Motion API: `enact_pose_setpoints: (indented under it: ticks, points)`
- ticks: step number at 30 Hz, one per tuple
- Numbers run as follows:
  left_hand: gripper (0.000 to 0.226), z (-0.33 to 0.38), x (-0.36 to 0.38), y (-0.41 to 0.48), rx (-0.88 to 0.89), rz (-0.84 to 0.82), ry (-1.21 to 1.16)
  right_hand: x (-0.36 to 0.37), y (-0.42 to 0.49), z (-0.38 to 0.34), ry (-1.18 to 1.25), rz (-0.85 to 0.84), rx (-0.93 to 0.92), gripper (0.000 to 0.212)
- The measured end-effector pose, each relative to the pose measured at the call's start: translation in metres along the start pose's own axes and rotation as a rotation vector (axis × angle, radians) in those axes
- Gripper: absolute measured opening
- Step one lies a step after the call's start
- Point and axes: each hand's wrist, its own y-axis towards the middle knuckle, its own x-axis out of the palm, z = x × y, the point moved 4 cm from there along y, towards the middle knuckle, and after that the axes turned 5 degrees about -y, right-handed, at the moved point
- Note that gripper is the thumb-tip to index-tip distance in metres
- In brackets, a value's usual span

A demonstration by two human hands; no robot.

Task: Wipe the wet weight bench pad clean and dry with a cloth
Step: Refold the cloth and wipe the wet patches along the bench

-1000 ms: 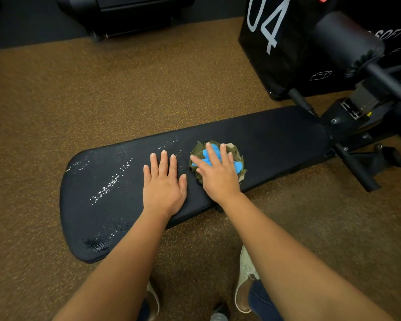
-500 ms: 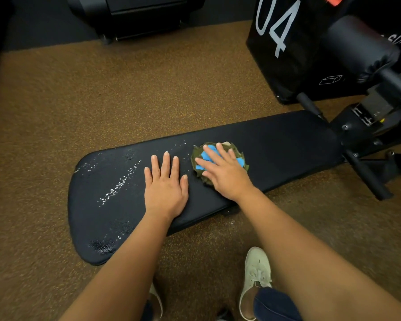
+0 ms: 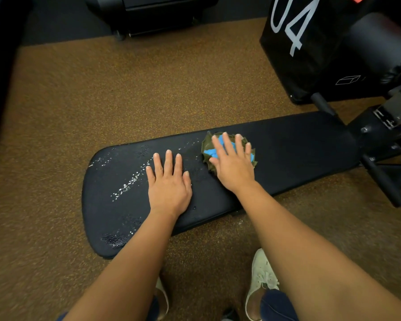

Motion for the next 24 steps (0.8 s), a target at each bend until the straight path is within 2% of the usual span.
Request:
enact_pose_setpoints:
  ticks: [2, 3, 7, 8, 12, 14, 16, 19, 20, 24]
  points:
    - [0.057, -0.001, 0.001, 0.0, 0.004, 0.003, 0.006, -0.001, 0.005, -0.011, 0.027, -0.019, 0.132, 0.061]
    - [0.058, -0.001, 0.001, 0.0, 0.007, 0.008, 0.008, -0.001, 0.005, -0.018, 0.037, -0.014, 0.131, 0.062]
    - [0.066, -0.001, 0.0, -0.001, 0.008, 0.03, 0.007, 0.0, -0.008, -0.024, 0.01, 0.027, -0.143, 0.056]
    - [0.065, -0.002, 0.0, -0.001, 0.009, 0.026, 0.008, 0.0, -0.008, -0.019, -0.002, 0.039, -0.152, 0.055]
    - [0.062, -0.002, 0.001, -0.001, 0.008, 0.022, 0.004, 0.003, 0.007, -0.017, 0.028, 0.006, 0.115, 0.052]
    - [0.062, -0.001, 0.002, -0.001, 0.006, 0.023, 0.007, 0.0, 0.013, -0.03, 0.04, 0.009, 0.139, 0.052]
    - [0.063, -0.002, 0.002, 0.0, 0.005, 0.023, 0.012, -0.001, 0.013, -0.037, 0.019, 0.037, 0.031, 0.052]
    - [0.064, -0.003, 0.002, 0.0, 0.002, 0.027, 0.01, -0.001, 0.006, -0.026, 0.005, 0.063, -0.226, 0.048]
    - [0.065, -0.003, 0.002, 0.0, 0.002, 0.027, 0.005, -0.001, 0.006, -0.02, 0.0, 0.068, -0.252, 0.047]
    - [0.065, -0.003, 0.001, 0.0, 0.009, 0.01, -0.006, -0.001, 0.018, -0.012, 0.013, 0.024, -0.01, 0.046]
